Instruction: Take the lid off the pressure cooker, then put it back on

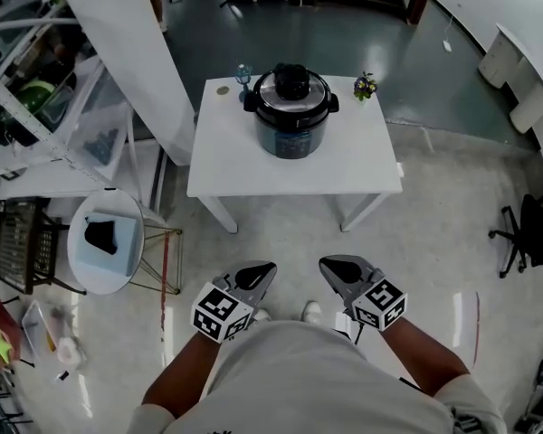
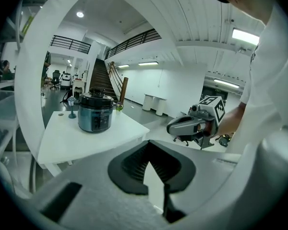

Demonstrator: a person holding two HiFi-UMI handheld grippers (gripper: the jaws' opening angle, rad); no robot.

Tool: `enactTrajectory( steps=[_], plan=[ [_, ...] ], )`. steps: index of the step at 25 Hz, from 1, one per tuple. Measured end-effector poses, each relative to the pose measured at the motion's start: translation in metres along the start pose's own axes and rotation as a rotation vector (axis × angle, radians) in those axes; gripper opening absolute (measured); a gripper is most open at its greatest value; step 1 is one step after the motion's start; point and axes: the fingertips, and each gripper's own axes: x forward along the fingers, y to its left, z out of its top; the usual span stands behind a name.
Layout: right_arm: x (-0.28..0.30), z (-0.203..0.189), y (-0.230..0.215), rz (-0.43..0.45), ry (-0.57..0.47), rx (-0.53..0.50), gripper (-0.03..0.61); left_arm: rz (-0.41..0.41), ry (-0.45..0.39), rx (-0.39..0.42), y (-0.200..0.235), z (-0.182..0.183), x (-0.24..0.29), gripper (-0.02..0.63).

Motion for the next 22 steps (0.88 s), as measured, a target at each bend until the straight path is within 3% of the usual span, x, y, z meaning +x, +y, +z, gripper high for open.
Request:
enactTrajectory(
  steps=[22],
  plan=[
    [-0.012, -0.017, 0.017, 0.053, 0.032, -0.022, 0.012, 0.004, 0.022, -0.01, -0.021, -0.01, 0.0, 0.008]
  ],
)
